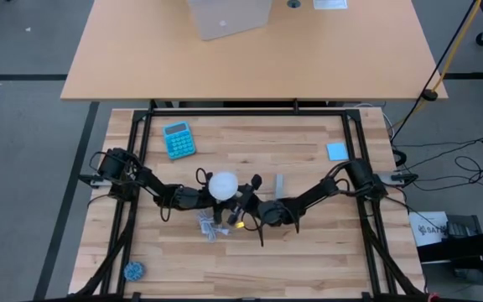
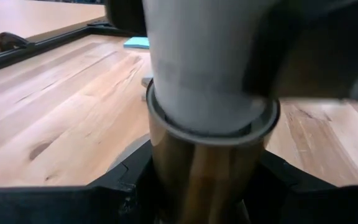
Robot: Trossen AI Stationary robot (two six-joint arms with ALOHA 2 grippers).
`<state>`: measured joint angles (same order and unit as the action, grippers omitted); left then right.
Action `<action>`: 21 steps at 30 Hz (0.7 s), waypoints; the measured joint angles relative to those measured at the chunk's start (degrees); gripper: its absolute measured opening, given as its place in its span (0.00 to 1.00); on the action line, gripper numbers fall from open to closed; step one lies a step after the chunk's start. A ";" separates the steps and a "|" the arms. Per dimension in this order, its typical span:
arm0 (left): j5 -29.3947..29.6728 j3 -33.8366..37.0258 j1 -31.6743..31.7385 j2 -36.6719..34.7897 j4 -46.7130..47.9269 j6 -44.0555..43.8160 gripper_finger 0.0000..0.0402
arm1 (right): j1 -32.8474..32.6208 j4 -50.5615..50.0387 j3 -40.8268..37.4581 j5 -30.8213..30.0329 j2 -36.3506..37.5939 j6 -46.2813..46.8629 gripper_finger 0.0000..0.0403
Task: Screw lightbulb
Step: Remove the light bulb from the lamp
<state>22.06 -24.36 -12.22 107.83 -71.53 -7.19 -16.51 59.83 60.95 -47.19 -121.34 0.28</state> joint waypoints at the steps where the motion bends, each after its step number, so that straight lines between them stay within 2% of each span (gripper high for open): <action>1: -0.30 -0.02 0.05 0.00 0.00 0.13 0.44 | 0.00 -0.02 -1.25 0.73 0.90 0.91 0.37; 4: -0.86 -0.19 0.10 0.00 -0.02 0.62 0.44 | 0.46 0.32 -5.55 3.43 3.93 3.52 0.36; 9: -3.25 -0.28 0.09 0.00 -0.03 1.57 0.44 | 2.64 0.02 -10.89 14.68 8.29 5.28 0.37; 17: -10.47 0.01 0.08 0.00 0.02 3.84 0.44 | 6.63 -0.29 -10.93 33.80 8.66 1.16 0.37; 21: -11.14 0.02 0.10 0.00 -0.15 4.10 0.44 | 8.97 0.08 -10.93 41.50 8.66 0.95 0.38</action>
<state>10.92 -24.34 -12.12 107.83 -71.68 -3.09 -7.55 59.91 50.02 -5.69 -112.68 1.24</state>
